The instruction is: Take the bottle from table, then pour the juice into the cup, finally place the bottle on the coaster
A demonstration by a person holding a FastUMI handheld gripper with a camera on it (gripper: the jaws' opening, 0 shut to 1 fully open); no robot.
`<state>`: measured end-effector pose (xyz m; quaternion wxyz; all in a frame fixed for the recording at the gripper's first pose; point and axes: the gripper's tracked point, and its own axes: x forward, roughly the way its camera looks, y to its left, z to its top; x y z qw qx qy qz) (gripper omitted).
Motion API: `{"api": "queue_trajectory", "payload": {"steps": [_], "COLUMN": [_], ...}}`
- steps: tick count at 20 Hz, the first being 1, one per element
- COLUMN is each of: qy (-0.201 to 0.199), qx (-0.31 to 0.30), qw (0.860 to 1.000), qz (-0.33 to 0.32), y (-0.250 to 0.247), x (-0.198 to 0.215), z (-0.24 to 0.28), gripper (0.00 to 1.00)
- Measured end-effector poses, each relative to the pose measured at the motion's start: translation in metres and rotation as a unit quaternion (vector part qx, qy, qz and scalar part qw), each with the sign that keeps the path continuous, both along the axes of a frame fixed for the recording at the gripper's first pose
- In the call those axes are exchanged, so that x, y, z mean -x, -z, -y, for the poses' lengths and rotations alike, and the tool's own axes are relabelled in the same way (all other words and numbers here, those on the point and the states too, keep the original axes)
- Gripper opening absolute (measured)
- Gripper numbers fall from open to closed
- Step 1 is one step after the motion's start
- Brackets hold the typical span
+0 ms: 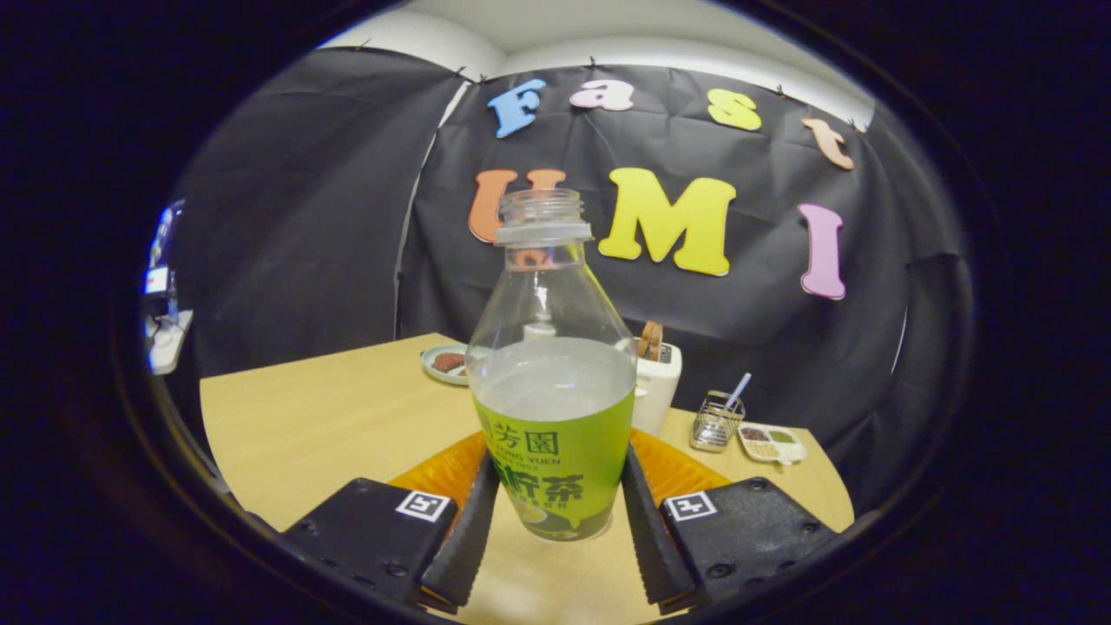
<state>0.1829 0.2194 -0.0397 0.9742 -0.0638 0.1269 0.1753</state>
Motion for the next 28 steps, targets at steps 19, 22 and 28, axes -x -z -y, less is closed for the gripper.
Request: {"api": "queue_trajectory", "payload": {"steps": [19,22,28], "qy": [0.033,0.035,0.038], "qx": [-0.076,-0.071,-0.064], "qw": [0.993,0.993,0.993], "qz": [-0.085,-0.089,-0.092], "y": [0.078,0.087,0.098], "x": [-0.093,-0.097,-0.100], "z": [0.011,0.011,0.010], "gripper": [0.78,0.79,0.80]}}
